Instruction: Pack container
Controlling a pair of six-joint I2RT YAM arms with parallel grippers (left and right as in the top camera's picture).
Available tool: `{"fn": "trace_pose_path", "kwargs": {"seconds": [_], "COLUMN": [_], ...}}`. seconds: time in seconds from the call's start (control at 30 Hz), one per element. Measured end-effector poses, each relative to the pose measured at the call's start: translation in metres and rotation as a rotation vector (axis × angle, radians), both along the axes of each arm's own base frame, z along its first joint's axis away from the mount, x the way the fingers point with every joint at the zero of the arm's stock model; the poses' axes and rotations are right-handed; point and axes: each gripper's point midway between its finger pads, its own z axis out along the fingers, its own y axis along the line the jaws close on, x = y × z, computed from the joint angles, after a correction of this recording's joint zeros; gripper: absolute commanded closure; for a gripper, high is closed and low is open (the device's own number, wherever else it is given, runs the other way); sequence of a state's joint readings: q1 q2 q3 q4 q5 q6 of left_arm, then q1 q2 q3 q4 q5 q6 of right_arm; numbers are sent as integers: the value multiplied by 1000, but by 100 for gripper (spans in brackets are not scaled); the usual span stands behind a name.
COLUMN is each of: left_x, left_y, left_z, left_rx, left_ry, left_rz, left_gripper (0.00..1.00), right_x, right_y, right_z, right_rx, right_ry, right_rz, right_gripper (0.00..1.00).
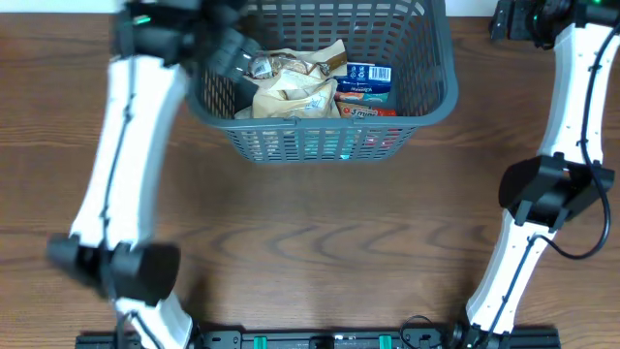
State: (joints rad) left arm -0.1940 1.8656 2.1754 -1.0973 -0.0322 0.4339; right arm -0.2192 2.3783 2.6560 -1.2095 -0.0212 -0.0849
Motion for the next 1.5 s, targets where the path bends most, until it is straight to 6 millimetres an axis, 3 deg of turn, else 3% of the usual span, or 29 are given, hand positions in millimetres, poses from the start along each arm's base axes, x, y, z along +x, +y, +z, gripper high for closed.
{"fn": "trace_pose_path", "kwargs": {"seconds": [0.13, 0.27, 0.57, 0.83, 1.03, 1.1, 1.23, 1.4, 1.5], "left_x": [-43, -84, -123, -173, -200, -205, -215, -221, -225], "left_y": [41, 66, 91, 106, 103, 100, 97, 93, 90], "left_z": [52, 61, 18, 1, -32, -46, -72, -79, -75], "left_rx": [-20, -18, 2, -61, -114, -129, -144, -167, -183], "left_ry": [-77, -33, 117, 30, -33, -35, -44, -89, -114], "left_rz": [133, 218, 306, 366, 362, 356, 347, 333, 320], "left_gripper": [1, 2, 1, 1, 2, 2, 2, 2, 2], "right_x": [-25, -53, -107, -177, -219, -232, -257, -278, -296], "right_y": [2, 7, 18, 41, 75, 90, 114, 128, 134], "right_z": [35, 58, 78, 151, 195, 196, 177, 136, 101], "right_rx": [-16, -12, 4, 11, 19, 25, 36, 42, 41], "right_ry": [-8, 12, 103, 1, -111, -107, -45, 2, 2], "right_rz": [-13, -26, -32, -2, 92, 136, 209, 257, 276], "right_gripper": [1, 1, 1, 1, 1, 1, 1, 1, 1]}}
